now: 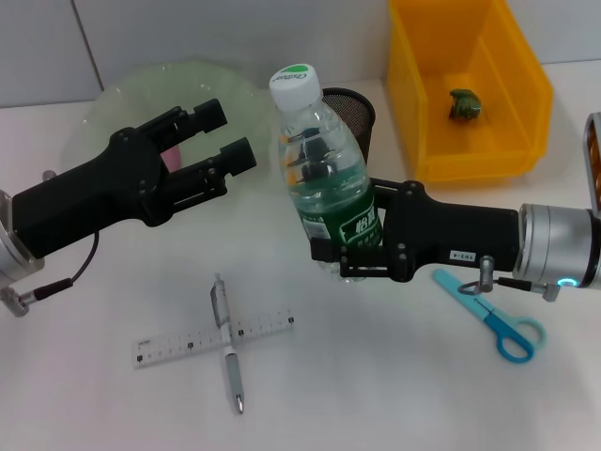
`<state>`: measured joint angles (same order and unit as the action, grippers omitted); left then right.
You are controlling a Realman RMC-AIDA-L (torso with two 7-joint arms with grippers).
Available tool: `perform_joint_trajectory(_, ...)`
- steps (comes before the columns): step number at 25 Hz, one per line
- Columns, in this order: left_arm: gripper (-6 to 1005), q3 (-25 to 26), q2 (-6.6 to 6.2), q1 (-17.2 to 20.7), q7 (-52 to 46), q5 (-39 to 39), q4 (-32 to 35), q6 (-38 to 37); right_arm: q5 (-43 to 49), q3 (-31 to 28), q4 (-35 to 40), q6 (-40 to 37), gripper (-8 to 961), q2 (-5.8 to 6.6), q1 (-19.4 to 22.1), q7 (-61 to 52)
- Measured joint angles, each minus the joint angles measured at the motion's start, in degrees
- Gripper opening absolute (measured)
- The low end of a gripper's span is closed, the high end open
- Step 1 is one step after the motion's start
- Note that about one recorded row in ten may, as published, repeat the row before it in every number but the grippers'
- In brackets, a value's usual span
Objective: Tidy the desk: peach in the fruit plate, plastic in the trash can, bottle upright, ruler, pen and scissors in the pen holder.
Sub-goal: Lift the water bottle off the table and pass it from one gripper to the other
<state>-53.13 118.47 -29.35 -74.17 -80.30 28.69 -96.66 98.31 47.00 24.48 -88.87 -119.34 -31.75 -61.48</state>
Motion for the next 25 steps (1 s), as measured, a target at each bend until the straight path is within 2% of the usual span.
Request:
perform_joint_trajectory(17,801,-0.39,0.30,-1.21,1.03,-0.01,-0.50,0.69,-0.18,2.00,-1.75,0.37,800,-0.18,-2.44,2.19)
perform_joint_trajectory(25,801,-0.40,0.44,-2.55,2.51,0.21,-2.74,0.38,-0.22,2.14,-2.66,0.36,801,-0.26,-2.95,2.31)
